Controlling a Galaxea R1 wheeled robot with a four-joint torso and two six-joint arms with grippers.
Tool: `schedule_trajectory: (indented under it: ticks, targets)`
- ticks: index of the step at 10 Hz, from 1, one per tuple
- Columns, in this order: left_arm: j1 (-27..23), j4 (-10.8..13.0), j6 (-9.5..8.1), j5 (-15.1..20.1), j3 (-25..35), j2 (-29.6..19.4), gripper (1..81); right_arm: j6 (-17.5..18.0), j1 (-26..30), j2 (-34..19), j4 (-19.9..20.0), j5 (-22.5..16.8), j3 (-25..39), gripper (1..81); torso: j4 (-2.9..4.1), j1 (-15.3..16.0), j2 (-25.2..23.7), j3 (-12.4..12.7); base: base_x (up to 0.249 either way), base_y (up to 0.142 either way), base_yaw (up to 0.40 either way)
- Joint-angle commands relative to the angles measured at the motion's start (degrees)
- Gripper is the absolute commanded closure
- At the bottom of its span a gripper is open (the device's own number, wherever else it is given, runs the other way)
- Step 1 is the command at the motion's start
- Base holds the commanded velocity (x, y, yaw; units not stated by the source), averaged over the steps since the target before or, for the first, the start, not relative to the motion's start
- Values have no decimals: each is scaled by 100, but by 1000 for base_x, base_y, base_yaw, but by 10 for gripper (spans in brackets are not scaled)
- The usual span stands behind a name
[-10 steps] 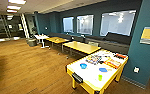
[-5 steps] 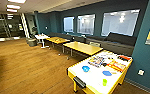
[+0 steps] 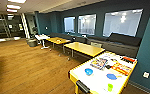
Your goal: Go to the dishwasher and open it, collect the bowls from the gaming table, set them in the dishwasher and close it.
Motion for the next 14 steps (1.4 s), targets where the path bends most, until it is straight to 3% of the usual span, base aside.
schedule_trajectory:
  ticks: [1,14]
  targets:
    - [-266,-25,27,288,-15,-12,10,-21,270,-32,-12,-245,16,10,0,2,0,0,174,60,0]
    - [-267,-25,27,288,-15,-12,10,-21,279,-32,-12,-245,16,10,0,0,0,0,173,46,0]
